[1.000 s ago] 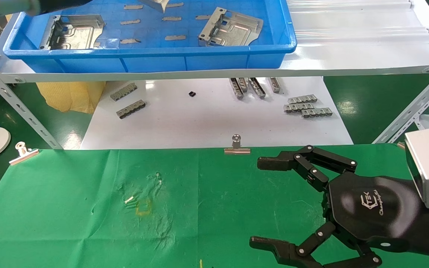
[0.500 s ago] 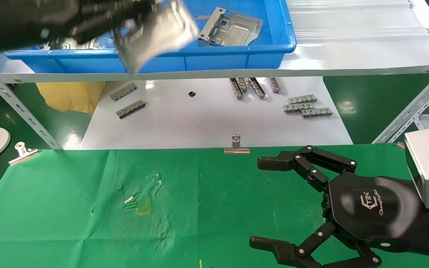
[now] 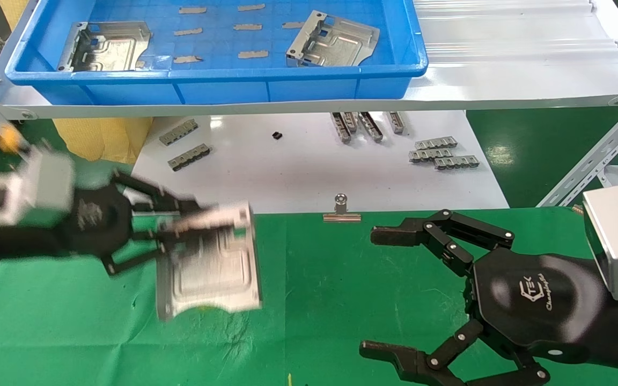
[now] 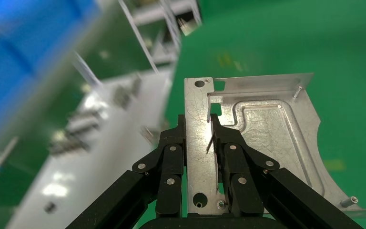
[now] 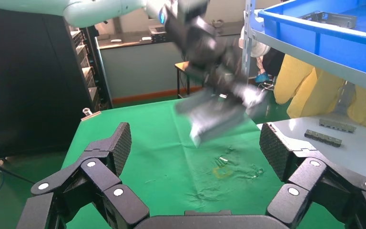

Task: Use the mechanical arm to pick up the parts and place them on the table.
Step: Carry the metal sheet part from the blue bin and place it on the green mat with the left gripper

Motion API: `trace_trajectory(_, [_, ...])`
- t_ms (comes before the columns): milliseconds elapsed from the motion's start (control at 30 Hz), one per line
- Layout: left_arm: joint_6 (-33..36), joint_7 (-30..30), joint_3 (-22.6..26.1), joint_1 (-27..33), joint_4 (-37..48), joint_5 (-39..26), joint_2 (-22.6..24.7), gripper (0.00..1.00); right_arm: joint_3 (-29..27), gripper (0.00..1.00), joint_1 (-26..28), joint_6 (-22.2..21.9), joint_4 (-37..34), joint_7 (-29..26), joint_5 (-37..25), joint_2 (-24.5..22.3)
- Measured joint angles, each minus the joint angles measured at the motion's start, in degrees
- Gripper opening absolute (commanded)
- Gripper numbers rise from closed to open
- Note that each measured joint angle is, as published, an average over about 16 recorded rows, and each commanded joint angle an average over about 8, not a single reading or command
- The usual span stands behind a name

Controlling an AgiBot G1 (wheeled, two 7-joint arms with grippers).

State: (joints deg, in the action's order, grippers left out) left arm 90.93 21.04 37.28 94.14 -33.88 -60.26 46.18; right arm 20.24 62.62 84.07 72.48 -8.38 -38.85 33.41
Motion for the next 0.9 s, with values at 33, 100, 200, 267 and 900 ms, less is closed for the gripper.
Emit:
trace_trajectory(33, [-0.1, 1.1, 1.1, -0.5, -0.1, -0.5, 0.1, 0.0, 0.0, 1.0, 0.0, 0.0, 0.0, 0.0, 0.0, 0.0])
trace_trajectory(100, [-0.4, 3.4, 3.0, -1.1, 0.4, -1.8, 0.5, 0.0, 0.0, 1.0, 0.0, 0.0, 0.0, 0.0, 0.0, 0.0])
trace_trajectory(200, [-0.7, 7.2, 5.4, -1.2, 2.6, -4.1, 1.8, 0.0, 0.0, 1.0, 0.0, 0.0, 0.0, 0.0, 0.0, 0.0])
trace_trajectory(267, [-0.8, 9.9, 6.8, -0.9, 4.5, -5.7, 2.9, 0.0, 0.0, 1.0, 0.0, 0.0, 0.0, 0.0, 0.0, 0.0])
trace_trajectory(900, [-4.4, 26.3, 10.2, 2.3, 24.0, -10.0, 10.2, 1.0, 0.0, 1.0, 0.0, 0.0, 0.0, 0.0, 0.0, 0.0])
